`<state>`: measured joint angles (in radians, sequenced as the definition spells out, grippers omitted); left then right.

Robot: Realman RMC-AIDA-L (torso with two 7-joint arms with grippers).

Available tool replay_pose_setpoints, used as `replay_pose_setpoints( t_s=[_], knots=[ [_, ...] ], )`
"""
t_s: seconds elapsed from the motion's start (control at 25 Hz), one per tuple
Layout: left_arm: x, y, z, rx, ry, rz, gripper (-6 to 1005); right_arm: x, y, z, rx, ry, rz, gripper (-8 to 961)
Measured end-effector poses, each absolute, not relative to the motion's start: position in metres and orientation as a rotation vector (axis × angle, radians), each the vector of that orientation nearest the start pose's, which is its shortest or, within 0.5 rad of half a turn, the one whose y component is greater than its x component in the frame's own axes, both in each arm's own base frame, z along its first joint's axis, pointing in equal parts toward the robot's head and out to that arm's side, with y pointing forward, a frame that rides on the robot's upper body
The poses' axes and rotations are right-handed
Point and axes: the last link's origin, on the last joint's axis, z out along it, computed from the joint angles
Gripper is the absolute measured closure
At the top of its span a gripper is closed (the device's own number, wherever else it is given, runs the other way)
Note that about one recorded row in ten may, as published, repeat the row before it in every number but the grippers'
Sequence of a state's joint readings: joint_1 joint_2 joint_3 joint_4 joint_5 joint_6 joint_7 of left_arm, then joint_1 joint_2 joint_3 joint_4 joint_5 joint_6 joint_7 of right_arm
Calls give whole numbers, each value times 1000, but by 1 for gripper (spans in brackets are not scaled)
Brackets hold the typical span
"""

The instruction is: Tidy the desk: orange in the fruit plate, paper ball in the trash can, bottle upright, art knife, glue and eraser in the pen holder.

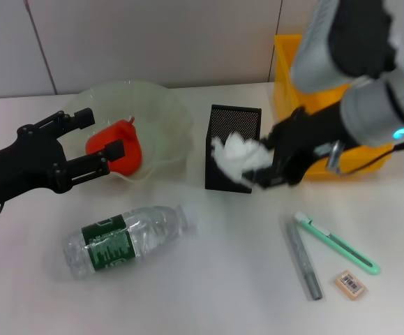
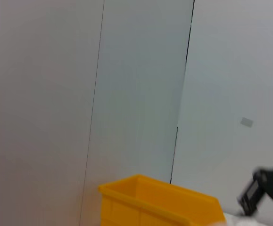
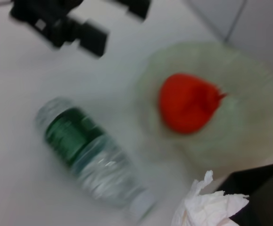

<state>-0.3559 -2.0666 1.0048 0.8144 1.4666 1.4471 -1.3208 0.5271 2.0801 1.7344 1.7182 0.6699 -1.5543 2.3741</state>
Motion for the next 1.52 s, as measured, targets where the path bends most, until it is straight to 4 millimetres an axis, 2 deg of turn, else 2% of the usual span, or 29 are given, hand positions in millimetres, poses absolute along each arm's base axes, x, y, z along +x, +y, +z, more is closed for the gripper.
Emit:
replay_pose_setpoints(
  t_s=[0.04, 0.08, 0.2, 0.24, 0.28, 0.4, 0.44, 0.48, 0.6, 0.64, 0.72, 0.76, 0.8, 0.84, 0.96, 1.44, 1.52],
  knots=[
    [-241, 329, 26, -2485, -443, -967, 156, 112, 342, 44, -2616, 349, -177, 425],
    [-241, 329, 26, -2485, -443, -967, 156, 112, 342, 44, -2616, 349, -177, 425],
    [-241, 330, 26, -2486, -440, -968, 156, 119, 351, 63, -2490, 362, -75, 426],
    [-240, 330, 25, -2489, -435, -966, 156, 128, 359, 72, -2401, 376, -14, 426],
    [-240, 330, 25, -2489, -435, -966, 156, 128, 359, 72, -2401, 376, -14, 426],
    [-239, 330, 24, -2493, -432, -966, 156, 147, 373, 81, -2273, 386, 48, 427],
    [-239, 331, 24, -2494, -431, -966, 156, 160, 379, 82, -2210, 394, 76, 427],
    [-239, 331, 24, -2495, -430, -966, 156, 160, 379, 82, -2210, 394, 76, 427],
    [-239, 331, 24, -2495, -429, -966, 156, 176, 386, 80, -2148, 413, 108, 427],
    [-238, 331, 24, -2496, -428, -966, 156, 187, 391, 78, -2116, 444, 123, 428],
    [-238, 331, 24, -2496, -428, -966, 156, 193, 394, 76, -2101, 463, 127, 428],
    [-238, 331, 24, -2496, -428, -966, 156, 205, 399, 75, -2054, 497, 144, 428],
    [-238, 331, 24, -2496, -428, -966, 156, 205, 399, 75, -2054, 497, 144, 428],
    [-238, 331, 24, -2497, -428, -966, 156, 217, 404, 72, -2012, 529, 151, 428],
    [-238, 331, 23, -2497, -428, -966, 157, 228, 408, 70, -1978, 557, 152, 428],
    [-237, 330, 20, -2516, -428, -963, 157, 236, 409, 71, -1948, 572, 152, 428],
    [-236, 329, 19, -2526, -428, -960, 157, 236, 409, 70, -1950, 571, 152, 400]
  ],
)
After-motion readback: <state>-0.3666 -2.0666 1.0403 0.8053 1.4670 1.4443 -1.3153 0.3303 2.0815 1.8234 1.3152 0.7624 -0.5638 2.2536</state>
